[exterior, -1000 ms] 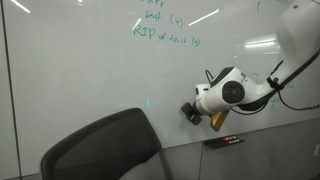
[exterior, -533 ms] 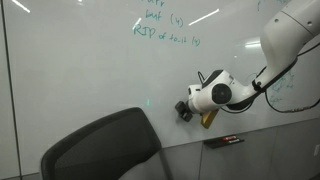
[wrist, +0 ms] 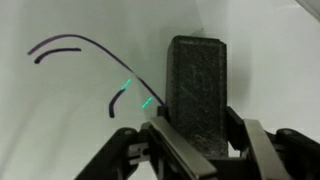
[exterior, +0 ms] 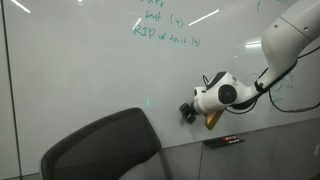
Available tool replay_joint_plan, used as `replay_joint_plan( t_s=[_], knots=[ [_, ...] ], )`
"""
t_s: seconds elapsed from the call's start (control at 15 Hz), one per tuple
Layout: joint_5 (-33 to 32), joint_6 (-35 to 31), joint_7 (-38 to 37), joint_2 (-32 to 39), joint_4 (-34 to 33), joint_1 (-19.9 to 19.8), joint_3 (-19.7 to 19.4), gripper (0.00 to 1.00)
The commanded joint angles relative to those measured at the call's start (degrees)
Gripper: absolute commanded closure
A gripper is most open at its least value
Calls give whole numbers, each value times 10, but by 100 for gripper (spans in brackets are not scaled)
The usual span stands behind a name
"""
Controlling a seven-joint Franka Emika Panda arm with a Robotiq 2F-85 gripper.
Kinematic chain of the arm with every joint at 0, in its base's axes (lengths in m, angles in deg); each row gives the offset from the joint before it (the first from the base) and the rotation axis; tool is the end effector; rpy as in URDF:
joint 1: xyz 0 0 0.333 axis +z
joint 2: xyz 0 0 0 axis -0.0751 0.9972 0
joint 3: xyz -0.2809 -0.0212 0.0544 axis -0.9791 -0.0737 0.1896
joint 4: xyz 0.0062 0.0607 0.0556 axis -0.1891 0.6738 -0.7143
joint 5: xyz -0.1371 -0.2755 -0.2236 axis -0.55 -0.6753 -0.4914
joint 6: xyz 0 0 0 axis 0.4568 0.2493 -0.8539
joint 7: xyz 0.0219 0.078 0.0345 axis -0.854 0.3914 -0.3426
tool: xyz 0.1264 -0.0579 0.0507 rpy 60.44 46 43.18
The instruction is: Pick up the duster, then rub some scribbles off of the board
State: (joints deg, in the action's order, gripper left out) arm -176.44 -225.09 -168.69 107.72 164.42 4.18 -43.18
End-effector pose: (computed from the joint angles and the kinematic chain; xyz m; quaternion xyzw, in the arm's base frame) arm 0.6364 0.1515 0.2280 0.8034 0.2801 0.4712 0.2324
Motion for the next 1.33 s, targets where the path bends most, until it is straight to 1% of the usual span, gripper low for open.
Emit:
replay_joint_plan(
  t_s=[0.0,0.27,0.4,0.53,0.67,0.73,0.87,1.07,1.27],
  knots=[
    [-42,-5,-44,8,-39,-28,-2,68],
    [-76,-9,-86,16,-58,-49,2,68],
    [-96,-24,-102,19,-70,-59,3,68],
    [-95,-33,-107,20,-80,-66,0,68],
    [-97,-36,-140,10,-77,-80,5,68],
    [-100,-49,-158,6,-77,-89,8,68],
    [-85,-46,-170,1,-77,-93,6,68],
    [-48,-60,-186,7,-89,-102,0,68],
    [11,-63,-181,16,-99,-107,-7,68]
  ],
)
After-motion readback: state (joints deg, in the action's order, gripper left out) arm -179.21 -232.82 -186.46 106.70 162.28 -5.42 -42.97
